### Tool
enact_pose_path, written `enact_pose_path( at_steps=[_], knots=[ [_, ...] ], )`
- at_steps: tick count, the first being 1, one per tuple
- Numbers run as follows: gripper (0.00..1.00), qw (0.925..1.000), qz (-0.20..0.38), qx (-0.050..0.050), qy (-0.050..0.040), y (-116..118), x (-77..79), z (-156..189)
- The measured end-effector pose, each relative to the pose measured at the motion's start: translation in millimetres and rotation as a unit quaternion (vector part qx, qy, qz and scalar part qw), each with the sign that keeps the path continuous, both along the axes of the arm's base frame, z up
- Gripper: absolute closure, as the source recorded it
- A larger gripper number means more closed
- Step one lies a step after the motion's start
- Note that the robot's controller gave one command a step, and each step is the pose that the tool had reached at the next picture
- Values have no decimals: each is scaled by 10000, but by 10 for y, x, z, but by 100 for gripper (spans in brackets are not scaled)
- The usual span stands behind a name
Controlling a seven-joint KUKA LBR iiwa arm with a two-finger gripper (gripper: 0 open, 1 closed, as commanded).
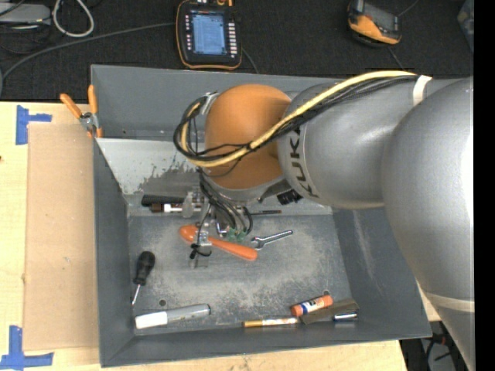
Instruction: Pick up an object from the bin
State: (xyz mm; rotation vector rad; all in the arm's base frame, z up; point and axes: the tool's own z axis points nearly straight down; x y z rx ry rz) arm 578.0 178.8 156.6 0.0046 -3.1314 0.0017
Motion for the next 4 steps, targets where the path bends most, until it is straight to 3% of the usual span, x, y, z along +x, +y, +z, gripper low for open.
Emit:
enact_pose_path(
  at_steps=[1,2,3,4],
  knots=[
    [0,10000,-27,6,-39,-12,22,43],
    [0,9979,-645,-13,3,-762,46,-907],
    [0,9995,285,36,-123,-806,222,-143],
    [0,9981,-621,4,-7,-738,53,-878]
  ],
)
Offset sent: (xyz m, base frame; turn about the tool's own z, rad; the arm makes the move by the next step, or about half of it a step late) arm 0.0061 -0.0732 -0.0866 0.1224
